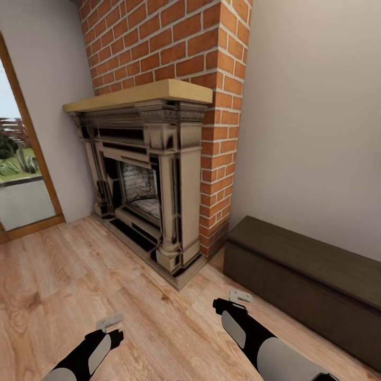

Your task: Place each of the two pumpkins and all three candles from the living room inside a cabinet in the living room (use any cabinet), then make sure every cabinet is closed, and position the cauldron so it is next to a table in the living room.

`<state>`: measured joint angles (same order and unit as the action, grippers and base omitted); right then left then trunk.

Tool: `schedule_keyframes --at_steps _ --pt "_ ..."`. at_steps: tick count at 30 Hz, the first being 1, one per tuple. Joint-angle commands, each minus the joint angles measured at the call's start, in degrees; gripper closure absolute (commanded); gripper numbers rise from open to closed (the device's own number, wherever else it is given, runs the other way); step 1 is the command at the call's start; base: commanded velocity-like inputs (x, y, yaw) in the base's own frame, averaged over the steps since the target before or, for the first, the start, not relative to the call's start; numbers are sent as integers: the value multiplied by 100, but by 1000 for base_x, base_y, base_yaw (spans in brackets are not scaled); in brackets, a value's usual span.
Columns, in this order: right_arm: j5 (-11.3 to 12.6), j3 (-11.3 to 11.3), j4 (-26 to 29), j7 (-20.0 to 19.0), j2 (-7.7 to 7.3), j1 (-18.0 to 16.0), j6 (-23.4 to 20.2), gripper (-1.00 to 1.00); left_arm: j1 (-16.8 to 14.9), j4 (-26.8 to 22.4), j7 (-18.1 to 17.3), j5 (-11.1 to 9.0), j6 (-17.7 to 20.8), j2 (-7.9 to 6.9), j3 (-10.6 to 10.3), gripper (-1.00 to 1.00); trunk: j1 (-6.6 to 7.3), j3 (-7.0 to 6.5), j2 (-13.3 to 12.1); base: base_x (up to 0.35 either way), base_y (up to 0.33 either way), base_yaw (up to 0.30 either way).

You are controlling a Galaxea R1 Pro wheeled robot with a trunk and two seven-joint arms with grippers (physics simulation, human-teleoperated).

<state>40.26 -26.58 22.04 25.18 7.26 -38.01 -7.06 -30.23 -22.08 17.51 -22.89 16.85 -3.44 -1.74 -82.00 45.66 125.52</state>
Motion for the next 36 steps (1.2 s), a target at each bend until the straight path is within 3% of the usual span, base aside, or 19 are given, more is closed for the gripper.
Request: schedule_keyframes --at_steps 1,21,28,36 --pt "23 -49 11 46 -5 -5 -33 -100 0 -14 33 -43 28 -5 -19 -100 1 12 3 0 0 224" --pt "23 -49 12 40 -14 -5 -39 -100 0 -15 33 -49 27 1 -16 -100 1 127 3 0 0 232" --pt "18 -49 12 44 -14 -5 -31 -100 0 -14 33 -49 25 1 -19 -100 1 133 3 0 0 66" --pt "20 -49 12 48 -14 -5 -29 -100 0 -15 33 -49 20 1 -19 -100 1 133 3 0 0 259"
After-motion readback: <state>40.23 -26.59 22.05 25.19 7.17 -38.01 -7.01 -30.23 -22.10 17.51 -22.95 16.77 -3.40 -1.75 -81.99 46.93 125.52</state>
